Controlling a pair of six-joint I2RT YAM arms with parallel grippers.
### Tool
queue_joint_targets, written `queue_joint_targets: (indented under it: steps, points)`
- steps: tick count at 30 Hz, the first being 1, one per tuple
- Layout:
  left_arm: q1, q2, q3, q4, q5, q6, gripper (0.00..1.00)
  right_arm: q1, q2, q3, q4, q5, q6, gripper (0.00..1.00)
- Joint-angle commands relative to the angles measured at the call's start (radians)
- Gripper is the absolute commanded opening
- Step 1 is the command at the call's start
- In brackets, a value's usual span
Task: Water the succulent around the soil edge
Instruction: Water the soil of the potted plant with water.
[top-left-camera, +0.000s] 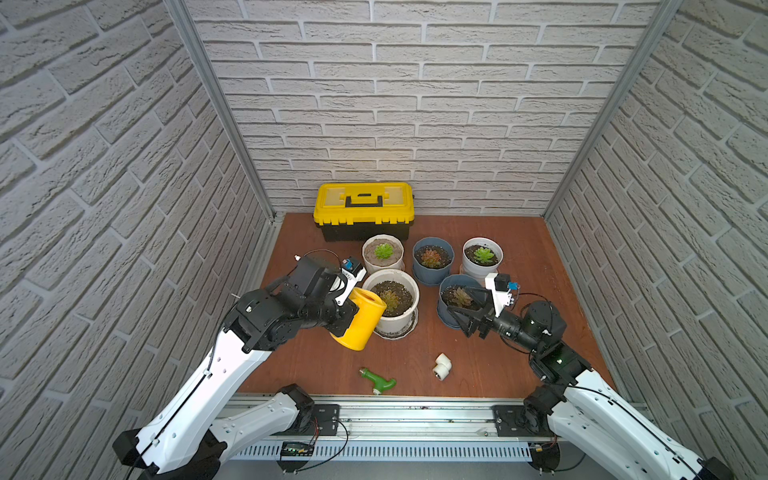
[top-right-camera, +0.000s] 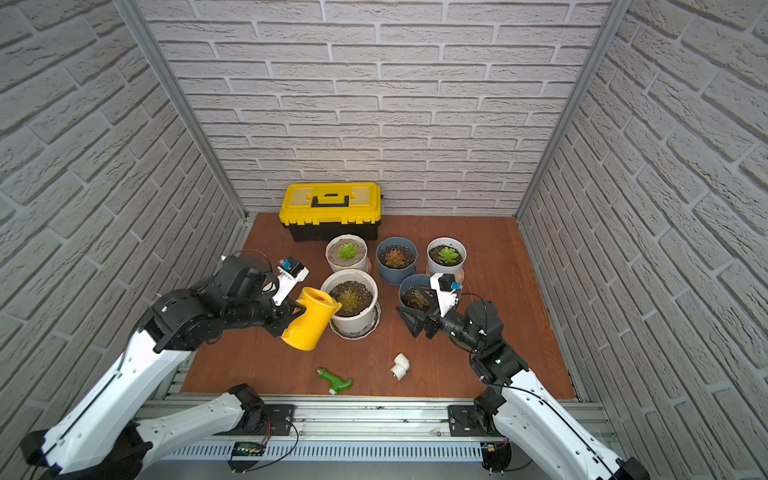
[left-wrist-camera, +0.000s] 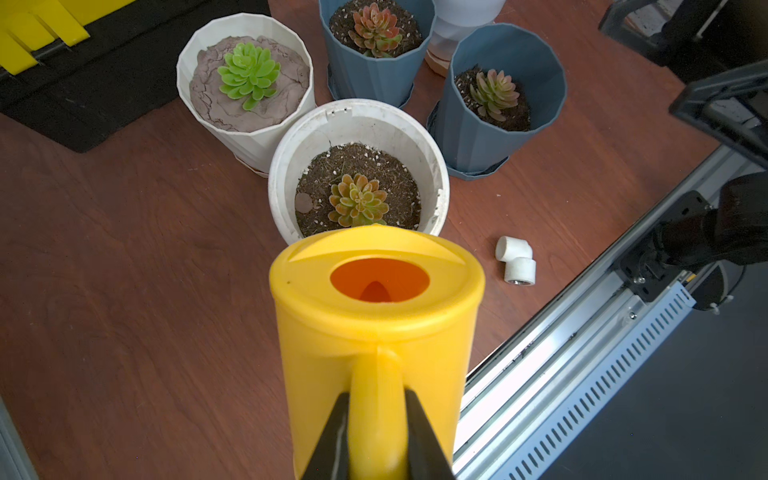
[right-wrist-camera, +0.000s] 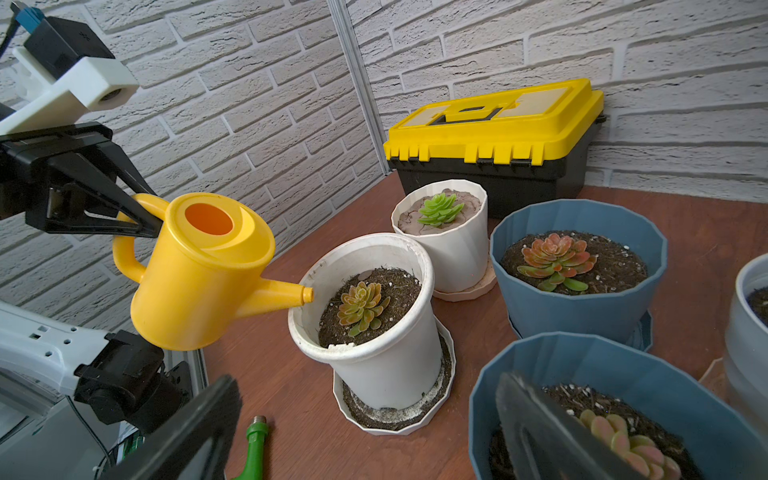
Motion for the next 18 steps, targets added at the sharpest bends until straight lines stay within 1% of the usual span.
queue_joint_targets:
  steps: [1, 10, 18]
  points:
    - [-0.004, -0.017, -0.004, 0.009, -0.043, 0.015, 0.00, -0.001, -0.009, 0.029, 0.026, 0.006, -0.011, 1.00]
    - [0.004, -0.016, -0.018, 0.016, -0.107, 0.035, 0.00, -0.001, -0.008, 0.029, 0.026, 0.006, -0.012, 1.00]
    - [0.029, -0.013, -0.024, 0.043, -0.144, 0.056, 0.00, -0.001, -0.006, 0.029, 0.026, 0.006, -0.011, 1.00]
